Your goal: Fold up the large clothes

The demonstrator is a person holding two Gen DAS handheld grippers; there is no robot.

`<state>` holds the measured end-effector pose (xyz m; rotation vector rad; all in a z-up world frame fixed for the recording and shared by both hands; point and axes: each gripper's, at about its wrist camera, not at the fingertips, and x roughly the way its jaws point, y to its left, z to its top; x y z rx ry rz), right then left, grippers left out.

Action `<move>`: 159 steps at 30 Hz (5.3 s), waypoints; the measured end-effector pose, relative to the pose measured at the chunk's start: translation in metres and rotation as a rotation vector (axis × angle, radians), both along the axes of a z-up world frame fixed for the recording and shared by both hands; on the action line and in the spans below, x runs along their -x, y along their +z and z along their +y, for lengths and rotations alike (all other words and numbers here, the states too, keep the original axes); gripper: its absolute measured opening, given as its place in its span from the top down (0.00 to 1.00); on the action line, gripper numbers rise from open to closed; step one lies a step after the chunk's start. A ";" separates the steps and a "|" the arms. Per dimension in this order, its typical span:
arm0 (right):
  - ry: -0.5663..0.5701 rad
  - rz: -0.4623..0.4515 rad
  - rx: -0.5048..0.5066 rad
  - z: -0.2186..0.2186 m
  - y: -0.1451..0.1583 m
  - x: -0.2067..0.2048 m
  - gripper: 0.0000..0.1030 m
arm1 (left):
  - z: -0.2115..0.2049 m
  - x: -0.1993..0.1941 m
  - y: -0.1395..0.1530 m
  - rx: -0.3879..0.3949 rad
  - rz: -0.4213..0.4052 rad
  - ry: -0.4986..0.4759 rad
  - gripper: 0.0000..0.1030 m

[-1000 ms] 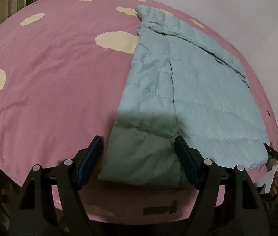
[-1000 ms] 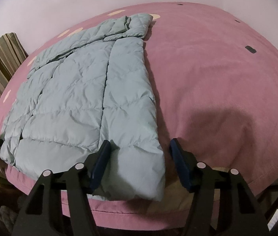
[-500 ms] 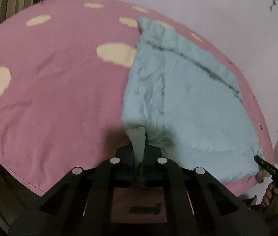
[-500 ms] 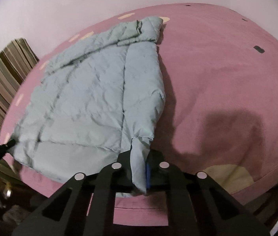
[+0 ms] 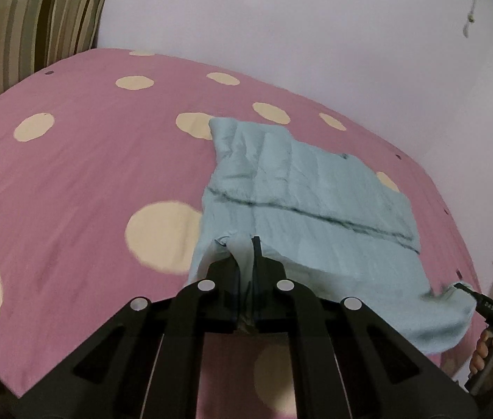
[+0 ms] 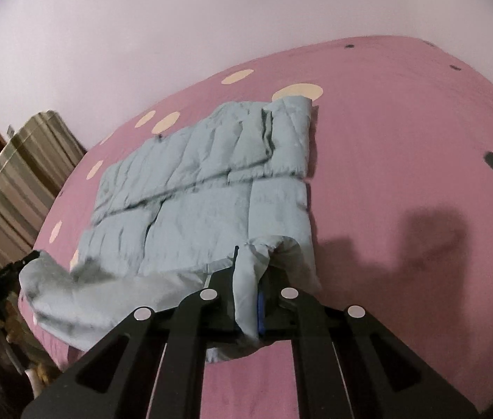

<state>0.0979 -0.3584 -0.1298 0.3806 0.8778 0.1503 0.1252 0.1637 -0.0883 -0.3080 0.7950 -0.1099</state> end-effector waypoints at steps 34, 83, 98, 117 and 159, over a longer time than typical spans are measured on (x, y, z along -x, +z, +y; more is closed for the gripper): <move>-0.125 0.013 -0.021 -0.046 -0.020 -0.052 0.57 | 0.031 -0.056 -0.035 0.098 0.053 0.053 0.39; 0.108 -0.096 0.240 0.012 -0.013 -0.094 0.94 | -0.026 -0.098 -0.030 -0.117 -0.009 -0.186 0.96; 0.006 -0.178 0.233 0.007 0.039 -0.202 0.95 | -0.051 -0.210 0.032 -0.238 -0.102 -0.095 0.97; -0.028 0.047 0.253 0.011 -0.070 -0.326 0.94 | -0.066 -0.340 -0.081 -0.370 0.120 0.015 0.97; 0.048 0.053 0.304 0.146 -0.073 -0.324 0.58 | -0.179 -0.306 -0.095 -0.337 0.120 -0.035 0.57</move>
